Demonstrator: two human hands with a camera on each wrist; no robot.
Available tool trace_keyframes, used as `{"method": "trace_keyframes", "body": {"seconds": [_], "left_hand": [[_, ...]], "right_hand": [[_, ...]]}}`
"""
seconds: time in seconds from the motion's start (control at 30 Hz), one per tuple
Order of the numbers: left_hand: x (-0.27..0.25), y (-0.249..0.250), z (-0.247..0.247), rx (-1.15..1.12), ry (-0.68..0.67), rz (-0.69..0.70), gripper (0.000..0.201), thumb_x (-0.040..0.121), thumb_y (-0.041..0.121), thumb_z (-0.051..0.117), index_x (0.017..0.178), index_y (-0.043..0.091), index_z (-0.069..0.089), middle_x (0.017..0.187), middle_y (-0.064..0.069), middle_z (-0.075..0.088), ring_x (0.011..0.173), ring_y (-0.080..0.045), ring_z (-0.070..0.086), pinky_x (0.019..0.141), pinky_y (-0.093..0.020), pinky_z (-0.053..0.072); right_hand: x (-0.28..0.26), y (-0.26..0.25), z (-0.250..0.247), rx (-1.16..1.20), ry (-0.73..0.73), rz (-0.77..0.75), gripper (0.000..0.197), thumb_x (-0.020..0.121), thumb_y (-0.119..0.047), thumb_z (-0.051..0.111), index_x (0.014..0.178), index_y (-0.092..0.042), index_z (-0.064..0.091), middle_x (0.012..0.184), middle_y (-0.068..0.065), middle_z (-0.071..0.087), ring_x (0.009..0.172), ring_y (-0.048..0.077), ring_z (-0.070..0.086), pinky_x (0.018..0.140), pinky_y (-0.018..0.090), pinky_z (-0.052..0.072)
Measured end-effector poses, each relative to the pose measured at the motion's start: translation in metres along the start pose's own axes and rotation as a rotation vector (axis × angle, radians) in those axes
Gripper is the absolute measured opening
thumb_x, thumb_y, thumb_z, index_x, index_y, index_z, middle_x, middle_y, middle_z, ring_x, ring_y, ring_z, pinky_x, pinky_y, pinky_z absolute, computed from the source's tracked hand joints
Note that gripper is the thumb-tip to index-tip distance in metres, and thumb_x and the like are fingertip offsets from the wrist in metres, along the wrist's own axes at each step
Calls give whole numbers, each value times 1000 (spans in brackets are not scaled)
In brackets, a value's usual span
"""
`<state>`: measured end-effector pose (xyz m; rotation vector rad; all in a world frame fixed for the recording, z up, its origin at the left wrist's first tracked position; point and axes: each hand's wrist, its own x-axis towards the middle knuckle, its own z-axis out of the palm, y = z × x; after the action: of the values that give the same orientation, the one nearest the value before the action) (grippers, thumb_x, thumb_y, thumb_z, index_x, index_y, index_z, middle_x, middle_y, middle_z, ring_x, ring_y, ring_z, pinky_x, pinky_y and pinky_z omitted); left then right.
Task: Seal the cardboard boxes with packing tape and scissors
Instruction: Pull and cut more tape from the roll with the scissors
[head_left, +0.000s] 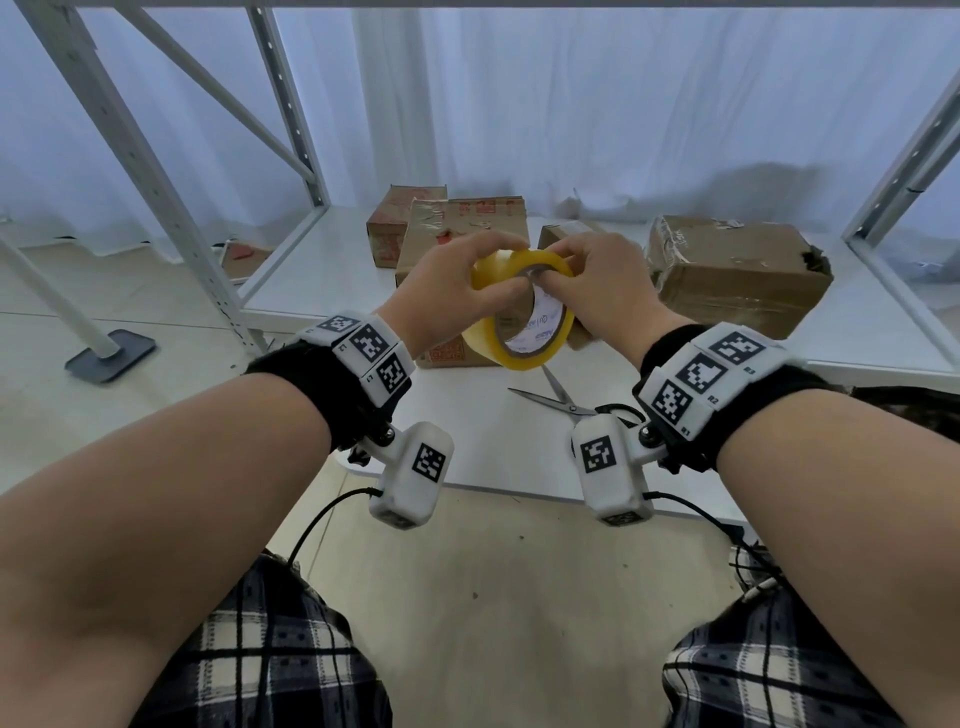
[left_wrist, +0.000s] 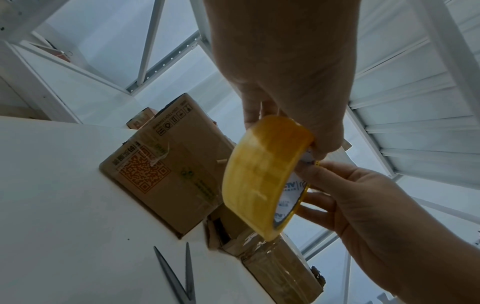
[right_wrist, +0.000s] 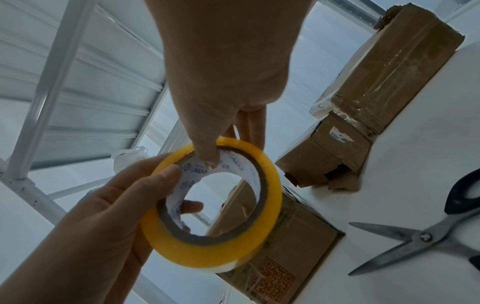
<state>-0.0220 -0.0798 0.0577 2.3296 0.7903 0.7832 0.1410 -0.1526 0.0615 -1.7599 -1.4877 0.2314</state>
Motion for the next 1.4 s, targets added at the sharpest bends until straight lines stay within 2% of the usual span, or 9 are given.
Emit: {"method": "trace_keyframes", "body": {"seconds": [0.1,0.3,0.4,0.57,0.7,0.87,0.97,1.17,1.4], "left_hand": [[1,0,1,-22,47,4,27,90,36,63,117,31,60,95,20,59,73,8,51,67,-7,37],[3,3,1,-18,73,30,42,90,35,64,130,26,55,129,3,54,114,-6,48,97,-22,40],[2,3,2,8,83,43,42,90,35,63,130,26,55,131,1,52,116,-6,45,99,-24,39],[4,3,1,-3,162,43,42,91,34,62,131,27,54,130,2,53,108,-3,46,89,-13,38],[4,0,1,-19,175,35,45,91,35,63,134,29,51,127,4,54,104,-6,50,92,-27,48],[4,1,1,-52,173,27,51,87,38,62,135,31,47,127,4,55,107,-14,56,92,-39,51],[2,4,1,-58,173,20,43,87,37,63,126,28,49,111,1,60,88,-26,61,79,-44,54],[-3,11,4,121,18,40,28,89,30,66,111,18,53,91,-2,56,75,-20,52,66,-28,46],[2,14,6,82,72,72,29,87,34,68,108,19,55,109,4,49,88,-12,47,71,-8,35]], "right_hand": [[1,3,2,-24,18,25,19,90,-28,63,94,-11,70,83,8,68,78,24,63,74,40,54],[5,7,4,18,61,70,17,93,-24,59,100,-10,66,94,8,67,87,22,60,75,30,45],[5,7,6,36,63,73,17,93,-24,59,102,-10,64,95,7,66,88,22,59,75,28,43],[4,3,10,192,85,177,10,95,-26,56,97,-17,56,94,10,64,93,29,62,86,47,51],[4,4,12,299,83,259,3,96,-22,53,97,-24,51,100,8,63,99,28,62,88,49,53],[6,2,16,638,20,515,25,98,-10,46,121,-19,50,119,9,59,97,29,65,55,33,58],[6,2,17,664,-55,605,27,98,-7,44,124,-12,47,118,14,59,86,29,67,48,28,55],[9,8,8,-149,-48,74,43,86,-24,63,127,-17,51,111,2,61,100,20,58,86,36,48],[11,9,9,-162,-31,30,21,87,-18,59,106,-14,66,96,1,63,91,19,57,73,25,37]]}}
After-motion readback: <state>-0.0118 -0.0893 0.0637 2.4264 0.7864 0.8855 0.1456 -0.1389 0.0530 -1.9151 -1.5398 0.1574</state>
